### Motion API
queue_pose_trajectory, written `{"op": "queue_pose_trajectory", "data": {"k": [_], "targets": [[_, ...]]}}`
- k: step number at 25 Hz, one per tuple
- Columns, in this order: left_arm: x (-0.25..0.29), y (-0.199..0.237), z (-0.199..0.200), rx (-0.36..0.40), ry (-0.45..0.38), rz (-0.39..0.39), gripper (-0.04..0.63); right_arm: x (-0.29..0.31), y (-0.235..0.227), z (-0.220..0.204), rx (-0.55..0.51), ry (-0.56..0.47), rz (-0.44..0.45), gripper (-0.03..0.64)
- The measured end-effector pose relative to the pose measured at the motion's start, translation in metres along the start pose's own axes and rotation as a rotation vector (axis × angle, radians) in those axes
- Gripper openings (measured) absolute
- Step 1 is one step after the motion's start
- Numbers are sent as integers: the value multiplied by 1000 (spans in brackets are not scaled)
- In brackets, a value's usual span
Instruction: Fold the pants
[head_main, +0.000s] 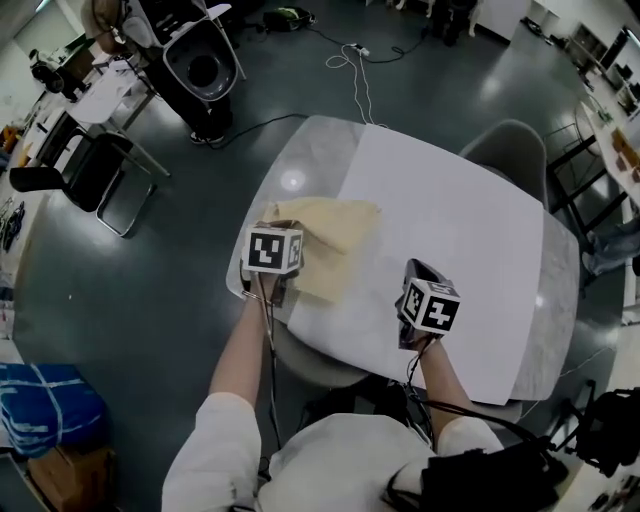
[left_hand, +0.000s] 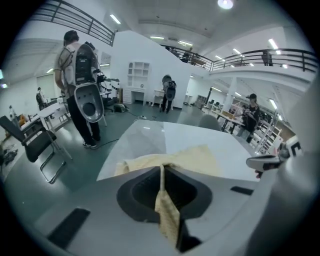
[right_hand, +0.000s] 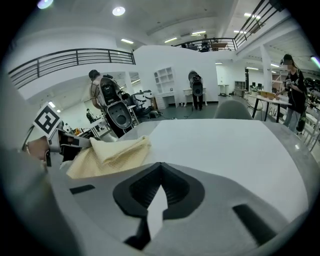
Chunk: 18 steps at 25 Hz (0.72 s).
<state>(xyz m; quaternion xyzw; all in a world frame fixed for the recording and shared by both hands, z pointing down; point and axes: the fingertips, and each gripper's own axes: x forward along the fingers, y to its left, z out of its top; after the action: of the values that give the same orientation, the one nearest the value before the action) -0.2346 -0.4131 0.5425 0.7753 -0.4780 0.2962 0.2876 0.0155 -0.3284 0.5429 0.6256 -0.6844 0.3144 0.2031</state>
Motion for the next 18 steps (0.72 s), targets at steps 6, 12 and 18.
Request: {"op": "queue_pose_trajectory", "data": {"k": [6,12,18], "targets": [[5,110,-3,-143,-95,204,100,27,17,-26,-32,76,-3,-8],[-3,124,-19,-152,-88,210,115,43,29,-39,-52,106,-5,-8],[-4,99,-29,-146,-105,177,115,40,37,-35,-66,93,11,-8]]}}
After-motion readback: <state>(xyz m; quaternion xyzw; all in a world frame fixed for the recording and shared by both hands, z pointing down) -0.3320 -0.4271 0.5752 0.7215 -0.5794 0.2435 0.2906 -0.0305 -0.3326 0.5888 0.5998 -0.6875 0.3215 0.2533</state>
